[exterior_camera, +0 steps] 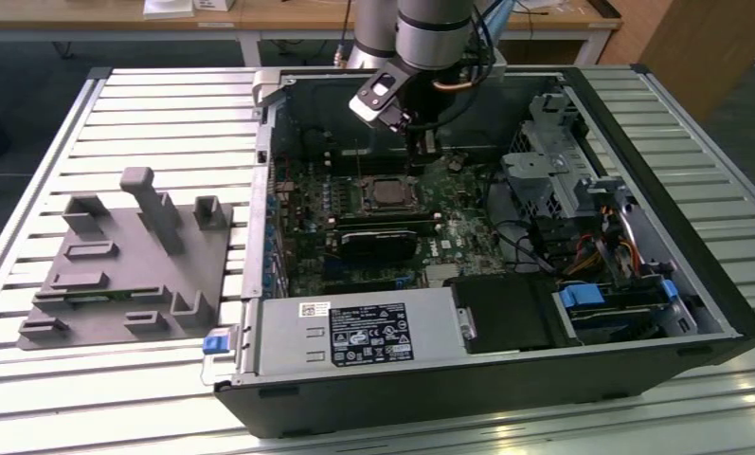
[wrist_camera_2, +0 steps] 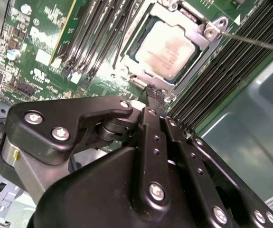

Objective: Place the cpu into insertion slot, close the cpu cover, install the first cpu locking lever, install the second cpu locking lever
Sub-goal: 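Close the cpu cover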

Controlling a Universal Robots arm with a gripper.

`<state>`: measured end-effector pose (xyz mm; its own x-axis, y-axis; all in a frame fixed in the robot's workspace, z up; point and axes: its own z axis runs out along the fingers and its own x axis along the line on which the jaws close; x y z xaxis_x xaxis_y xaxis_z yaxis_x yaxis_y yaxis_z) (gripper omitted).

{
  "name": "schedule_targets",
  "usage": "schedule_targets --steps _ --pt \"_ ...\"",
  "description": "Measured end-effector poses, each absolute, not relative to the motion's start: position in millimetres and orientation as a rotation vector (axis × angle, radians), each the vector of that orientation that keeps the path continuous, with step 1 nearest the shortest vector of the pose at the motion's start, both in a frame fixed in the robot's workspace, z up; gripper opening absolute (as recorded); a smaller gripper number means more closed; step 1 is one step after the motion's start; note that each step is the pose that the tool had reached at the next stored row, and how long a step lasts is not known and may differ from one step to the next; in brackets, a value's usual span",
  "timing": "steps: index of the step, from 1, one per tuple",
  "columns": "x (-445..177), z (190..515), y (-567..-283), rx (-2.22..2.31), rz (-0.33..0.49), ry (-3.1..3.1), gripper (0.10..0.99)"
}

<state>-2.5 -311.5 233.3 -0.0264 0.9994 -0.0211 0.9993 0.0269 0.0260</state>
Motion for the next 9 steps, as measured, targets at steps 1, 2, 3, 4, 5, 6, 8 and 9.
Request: schedule_targets --steps 1,2,3,4,5,6,8,9 --pt "-3.5 232.7 -311.5 2.168 0.006 2.227 0.106" --pt "-4.4 232.4 -311.5 2.168 0.006 2.227 0.106" --pt "-5.3 232.3 -311.5 2.168 0.006 2.227 0.106" --pt "-6.2 232.3 -311.5 2.168 0.006 2.227 0.106" --pt "-7.2 232.2 -311.5 2.168 0.006 2.227 0.106" --pt "-8.1 232.1 -311.5 2.168 0.006 2.227 0.106" --pt "-10.7 232.0 -311.4 2.168 0.006 2.227 0.106" --pt "-12.6 232.0 -311.4 2.168 0.006 2.227 0.106"
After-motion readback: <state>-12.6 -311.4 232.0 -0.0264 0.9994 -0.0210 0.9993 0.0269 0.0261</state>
